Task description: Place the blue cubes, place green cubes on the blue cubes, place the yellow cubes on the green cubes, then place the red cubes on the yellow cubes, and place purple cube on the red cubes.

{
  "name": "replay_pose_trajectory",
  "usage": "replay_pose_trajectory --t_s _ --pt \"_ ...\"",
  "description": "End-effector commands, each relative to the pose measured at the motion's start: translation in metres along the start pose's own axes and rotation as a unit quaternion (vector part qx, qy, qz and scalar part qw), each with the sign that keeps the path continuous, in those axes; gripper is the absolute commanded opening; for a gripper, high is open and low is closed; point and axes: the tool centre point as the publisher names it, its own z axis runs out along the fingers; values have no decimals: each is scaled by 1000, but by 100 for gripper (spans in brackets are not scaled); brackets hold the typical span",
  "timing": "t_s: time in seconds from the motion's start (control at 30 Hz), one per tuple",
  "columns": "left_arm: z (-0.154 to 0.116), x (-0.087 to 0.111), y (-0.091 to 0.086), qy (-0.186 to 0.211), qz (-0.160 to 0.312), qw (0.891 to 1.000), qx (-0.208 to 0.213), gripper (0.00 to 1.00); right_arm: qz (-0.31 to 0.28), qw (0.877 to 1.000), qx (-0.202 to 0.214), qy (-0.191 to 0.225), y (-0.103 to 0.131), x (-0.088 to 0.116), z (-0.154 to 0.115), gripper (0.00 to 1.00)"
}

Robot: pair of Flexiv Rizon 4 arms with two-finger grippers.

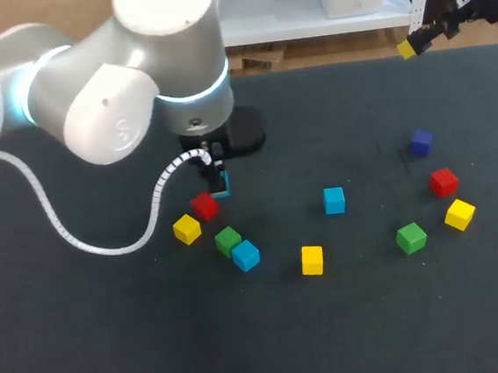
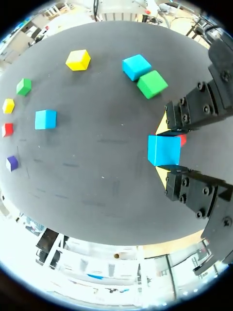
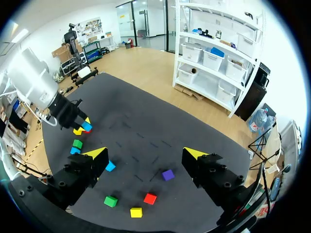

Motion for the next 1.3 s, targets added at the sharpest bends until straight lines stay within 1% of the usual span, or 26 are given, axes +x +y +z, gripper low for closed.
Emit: replay_pose_trajectory --t_s 0.03,0.1,0.27,0.4,0.53,0.57,0.63,0.67,0.7,0.83,0.9,0.97,1.0,1.03,1.1,1.17,1.23,1.3 --pt "6 -23 3 16 16 1000 7 0 0 1000 1 0 1 0 0 100" --pt "9 -29 3 19 25 999 3 0 0 1000 1 0 1 0 0 100" --pt "20 -42 7 18 31 999 9 0 0 1000 1 0 1 0 0 100" --pt "30 -47 13 22 32 999 10 0 0 1000 1 0 1 0 0 100" --pt "35 -48 17 23 29 999 15 0 0 1000 1 0 1 0 0 100" --pt "36 -48 18 24 33 999 18 11 0 1000 1 0 1 0 0 100" --pt "34 -48 18 23 39 999 20 55 0 1000 1 0 1 0 0 100" --pt "34 -48 18 24 40 999 21 87 0 1000 1 0 1 0 0 100" --pt "33 -47 18 26 41 999 22 100 0 1000 1 0 1 0 0 100" --pt "25 -40 18 19 39 999 17 100 0 1000 1 0 1 0 0 100" --pt "18 -30 17 4 36 999 10 100 0 1000 1 0 1 0 0 100" --pt "10 -18 16 -5 22 1000 -2 100 0 1000 1 0 1 0 0 100" --pt "5 -11 14 -16 25 1000 -9 100 0 1000 1 0 1 0 0 100" --pt "0 -2 10 -22 35 999 -8 100 0 1000 1 0 1 0 0 100" --pt "-6 10 2 -19 50 998 -27 100 0 1000 1 0 1 0 0 100" --pt "-12 25 -12 -20 80 996 -37 100 0 1000 1 0 1 0 0 100" --pt "-13 33 -22 -5 93 994 -56 100 0 1000 1 0 1 0 0 100" --pt "-14 38 -33 -12 104 993 -59 100 0 1000 1 0 1 0 0 100"
